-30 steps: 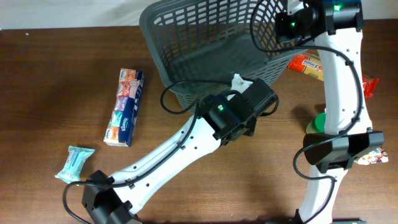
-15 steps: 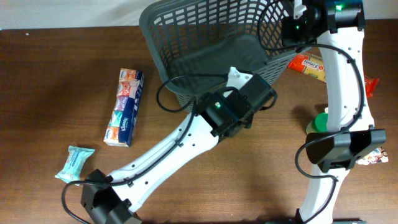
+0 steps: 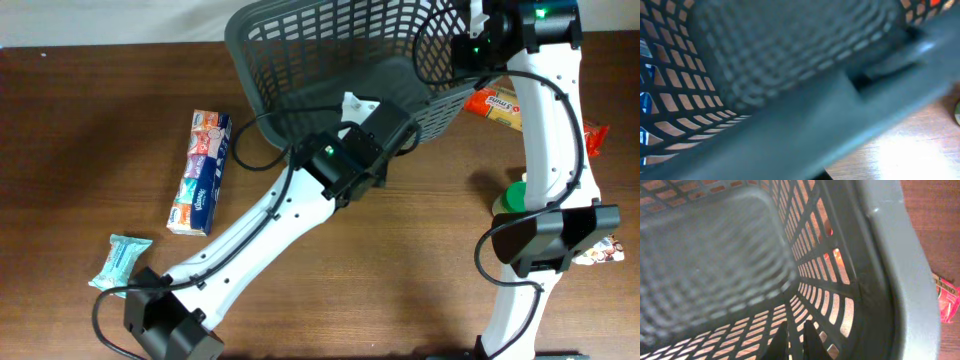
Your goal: Pack container
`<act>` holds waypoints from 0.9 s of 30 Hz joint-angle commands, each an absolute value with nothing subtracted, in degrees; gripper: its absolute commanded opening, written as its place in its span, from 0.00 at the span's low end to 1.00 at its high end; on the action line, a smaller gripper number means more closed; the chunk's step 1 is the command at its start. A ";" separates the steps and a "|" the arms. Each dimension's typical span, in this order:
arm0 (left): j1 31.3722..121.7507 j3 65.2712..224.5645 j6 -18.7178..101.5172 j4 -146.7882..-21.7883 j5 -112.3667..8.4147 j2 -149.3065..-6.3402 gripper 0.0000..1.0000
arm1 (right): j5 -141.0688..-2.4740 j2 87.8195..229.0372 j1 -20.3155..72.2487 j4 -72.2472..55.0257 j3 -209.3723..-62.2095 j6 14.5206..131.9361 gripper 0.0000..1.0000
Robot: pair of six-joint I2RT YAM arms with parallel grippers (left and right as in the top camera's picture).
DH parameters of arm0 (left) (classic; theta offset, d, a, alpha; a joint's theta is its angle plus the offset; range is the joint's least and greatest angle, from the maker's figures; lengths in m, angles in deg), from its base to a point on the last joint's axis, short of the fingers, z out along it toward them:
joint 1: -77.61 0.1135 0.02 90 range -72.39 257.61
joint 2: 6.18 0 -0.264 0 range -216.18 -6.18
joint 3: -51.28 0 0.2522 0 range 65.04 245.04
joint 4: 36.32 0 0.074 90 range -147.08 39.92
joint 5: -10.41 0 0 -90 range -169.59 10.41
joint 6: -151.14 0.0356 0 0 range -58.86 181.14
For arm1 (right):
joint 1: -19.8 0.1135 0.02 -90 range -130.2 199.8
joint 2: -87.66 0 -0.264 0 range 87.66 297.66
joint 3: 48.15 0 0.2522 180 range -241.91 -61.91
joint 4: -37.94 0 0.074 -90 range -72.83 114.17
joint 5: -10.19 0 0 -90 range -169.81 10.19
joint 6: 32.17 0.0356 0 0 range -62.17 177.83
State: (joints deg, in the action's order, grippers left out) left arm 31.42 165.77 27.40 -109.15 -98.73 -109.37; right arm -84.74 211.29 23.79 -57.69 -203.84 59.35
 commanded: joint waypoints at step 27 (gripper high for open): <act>39.28 166.62 26.61 -109.28 -100.48 -109.88 0.02 | -80.22 211.79 23.60 -61.32 -203.45 59.81 0.04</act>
State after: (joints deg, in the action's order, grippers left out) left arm 37.71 165.77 27.23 -109.19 -98.75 -109.37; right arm -80.77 211.29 23.79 -60.38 -203.84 59.33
